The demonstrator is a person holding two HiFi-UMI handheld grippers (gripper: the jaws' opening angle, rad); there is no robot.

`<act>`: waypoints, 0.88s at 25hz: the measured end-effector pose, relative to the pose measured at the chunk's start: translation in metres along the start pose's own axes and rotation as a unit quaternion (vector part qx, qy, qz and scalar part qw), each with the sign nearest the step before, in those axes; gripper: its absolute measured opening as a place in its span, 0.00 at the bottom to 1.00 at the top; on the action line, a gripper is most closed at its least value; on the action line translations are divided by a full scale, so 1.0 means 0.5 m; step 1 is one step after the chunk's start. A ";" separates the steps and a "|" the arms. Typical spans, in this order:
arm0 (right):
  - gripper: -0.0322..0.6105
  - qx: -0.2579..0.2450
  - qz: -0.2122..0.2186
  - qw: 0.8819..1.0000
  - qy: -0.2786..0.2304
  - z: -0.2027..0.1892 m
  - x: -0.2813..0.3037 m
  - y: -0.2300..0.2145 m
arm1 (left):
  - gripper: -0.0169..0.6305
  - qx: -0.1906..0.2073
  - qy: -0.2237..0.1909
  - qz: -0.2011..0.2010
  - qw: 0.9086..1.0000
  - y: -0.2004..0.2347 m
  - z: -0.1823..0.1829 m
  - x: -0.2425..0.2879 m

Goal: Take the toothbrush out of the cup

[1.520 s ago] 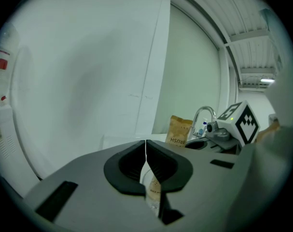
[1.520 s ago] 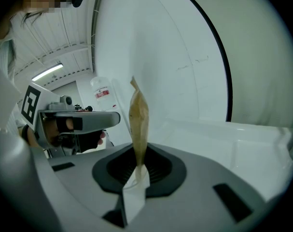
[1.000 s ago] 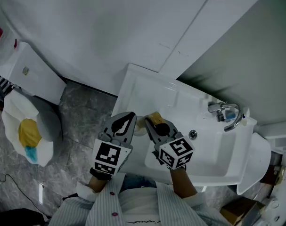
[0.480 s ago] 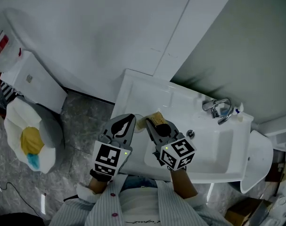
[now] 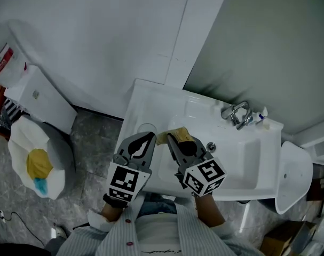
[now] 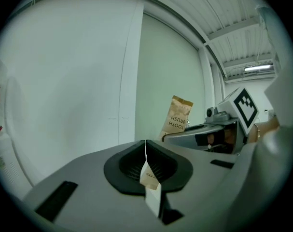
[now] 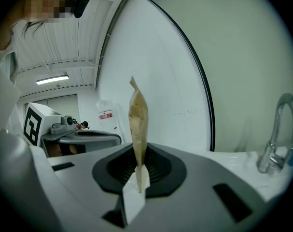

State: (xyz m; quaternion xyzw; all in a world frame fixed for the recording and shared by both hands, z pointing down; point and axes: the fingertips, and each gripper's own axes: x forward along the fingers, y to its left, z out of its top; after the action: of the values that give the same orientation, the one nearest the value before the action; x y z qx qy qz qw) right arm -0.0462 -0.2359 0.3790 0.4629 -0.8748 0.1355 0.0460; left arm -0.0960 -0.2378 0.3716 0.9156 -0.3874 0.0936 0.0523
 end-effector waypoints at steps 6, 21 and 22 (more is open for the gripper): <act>0.12 0.005 -0.016 1.000 -0.021 0.014 -0.090 -0.009 | 0.06 0.016 -0.003 -0.017 1.000 -0.083 0.022 -0.011; 0.12 0.007 -0.083 0.996 -0.043 -0.018 -0.358 -0.042 | 0.06 0.034 -0.017 -0.083 0.996 -0.345 0.024 -0.034; 0.12 0.007 -0.083 0.996 -0.042 -0.023 -0.371 -0.041 | 0.06 0.035 -0.017 -0.084 0.996 -0.357 0.021 -0.038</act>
State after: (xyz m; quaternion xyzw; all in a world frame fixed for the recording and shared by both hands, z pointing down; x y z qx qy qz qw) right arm 0.0754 -0.0957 0.3559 0.5398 -0.8333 0.1180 0.0170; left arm 0.0206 -0.1025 0.3530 0.9475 -0.3070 0.0864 0.0217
